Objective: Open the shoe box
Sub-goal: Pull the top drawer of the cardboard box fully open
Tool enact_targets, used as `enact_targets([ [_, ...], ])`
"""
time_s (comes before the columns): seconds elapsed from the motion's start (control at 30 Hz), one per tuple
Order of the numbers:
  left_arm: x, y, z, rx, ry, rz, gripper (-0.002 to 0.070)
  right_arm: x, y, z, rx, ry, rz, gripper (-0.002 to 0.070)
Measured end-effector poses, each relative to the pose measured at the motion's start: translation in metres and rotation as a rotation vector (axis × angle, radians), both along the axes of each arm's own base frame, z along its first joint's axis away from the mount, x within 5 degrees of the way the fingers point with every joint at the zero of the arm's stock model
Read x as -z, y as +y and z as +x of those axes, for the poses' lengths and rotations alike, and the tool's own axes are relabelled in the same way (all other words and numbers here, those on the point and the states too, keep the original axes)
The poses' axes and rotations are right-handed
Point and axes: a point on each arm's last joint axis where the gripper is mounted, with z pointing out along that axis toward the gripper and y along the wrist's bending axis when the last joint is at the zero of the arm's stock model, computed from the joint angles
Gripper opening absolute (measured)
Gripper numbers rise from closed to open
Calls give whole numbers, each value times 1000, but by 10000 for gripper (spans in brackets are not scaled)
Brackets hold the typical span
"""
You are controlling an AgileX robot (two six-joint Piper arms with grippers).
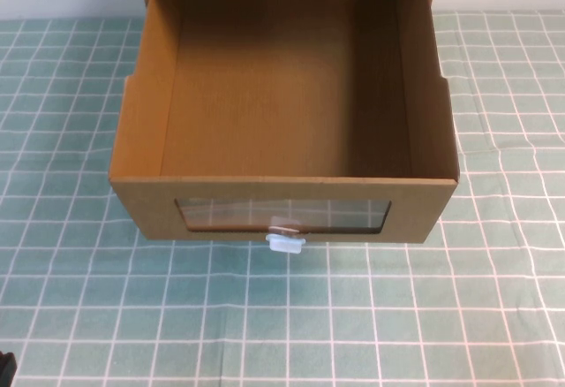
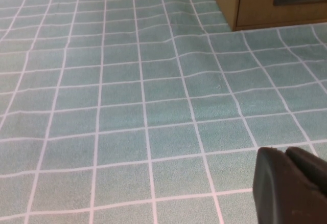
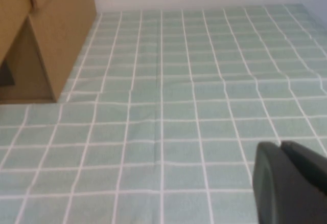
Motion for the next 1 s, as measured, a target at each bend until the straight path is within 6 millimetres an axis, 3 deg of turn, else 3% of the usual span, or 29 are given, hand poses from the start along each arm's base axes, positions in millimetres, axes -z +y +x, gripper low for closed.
enact_targets([
  [0.33,0,0,0,0,2,-2,-5,51,-1,-7,2,50,-38,-14],
  [1.0,0,0,0,0,2,-2,-6,54,0,-8,-3,83,-22,-14],
])
